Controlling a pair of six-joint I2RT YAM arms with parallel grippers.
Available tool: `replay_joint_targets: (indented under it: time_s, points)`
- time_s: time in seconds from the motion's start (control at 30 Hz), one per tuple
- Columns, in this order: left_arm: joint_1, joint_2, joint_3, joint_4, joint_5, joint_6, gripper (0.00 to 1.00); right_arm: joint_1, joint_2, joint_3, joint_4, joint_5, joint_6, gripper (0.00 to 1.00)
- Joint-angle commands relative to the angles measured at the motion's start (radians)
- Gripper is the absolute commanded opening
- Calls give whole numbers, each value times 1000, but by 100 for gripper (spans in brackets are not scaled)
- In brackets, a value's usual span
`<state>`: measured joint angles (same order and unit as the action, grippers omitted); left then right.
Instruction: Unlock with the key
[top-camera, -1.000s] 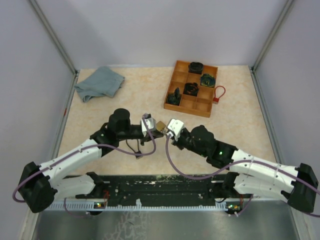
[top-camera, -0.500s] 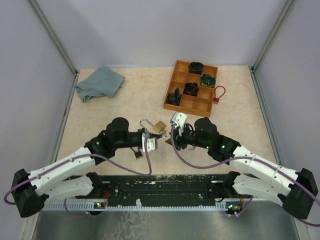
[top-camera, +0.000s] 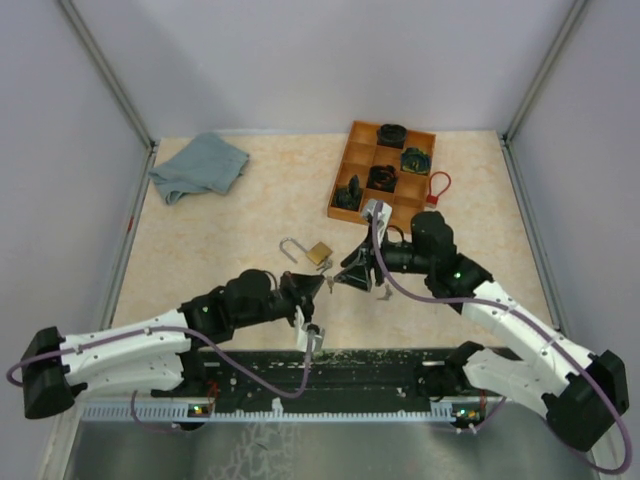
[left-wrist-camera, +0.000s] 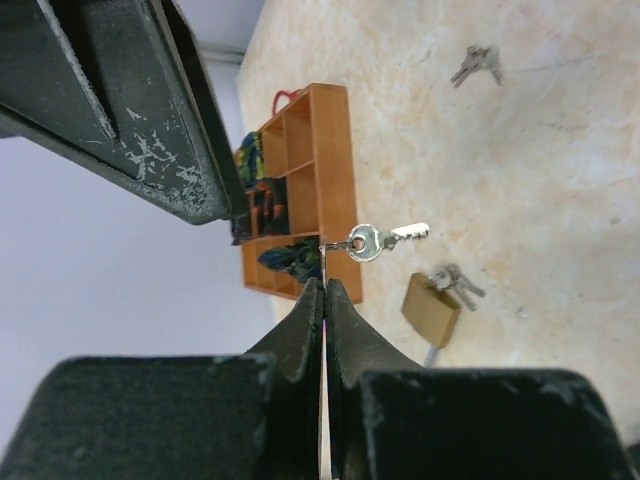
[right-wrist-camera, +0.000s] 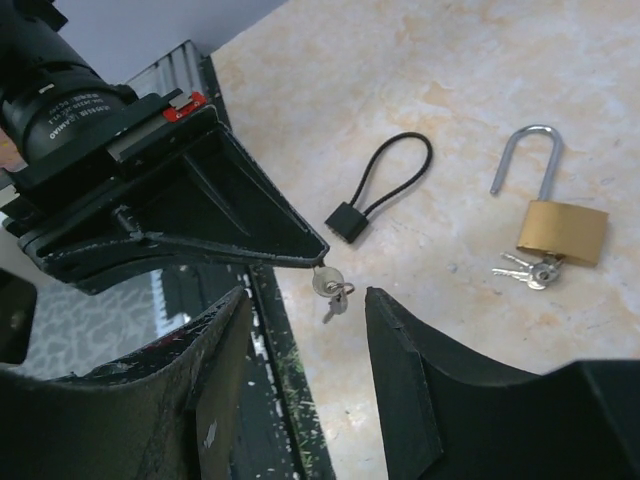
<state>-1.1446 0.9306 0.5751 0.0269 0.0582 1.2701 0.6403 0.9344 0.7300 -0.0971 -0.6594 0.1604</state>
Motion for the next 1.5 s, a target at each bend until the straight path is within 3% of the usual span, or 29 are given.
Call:
replay_joint_targets:
  time_s: [0.0,0.13,0.4,0.63,0.97,1.3,1.47]
  points:
    - [-21,-31,-26,109,-62,143,0,-58,32,24,94,-176,114,50]
    - [-41,-51,-81,198,-66,172,0,-77,72,-1,192,-218,180,50]
    - [-88,-52,-111,228,-79,230,0,-77,116,-21,282,-297,184,50]
    - [-109,-66,-102,226,-95,286,0,-77,186,-25,257,-360,145,44]
    - [-121,-75,-131,274,-108,311,0,-77,178,-69,342,-407,191,34]
    - [-144,-79,-132,260,-128,340,0,-79,149,-79,392,-437,240,36]
    - [-150,-92,-144,258,-138,339,0,-79,130,-90,395,-437,249,25]
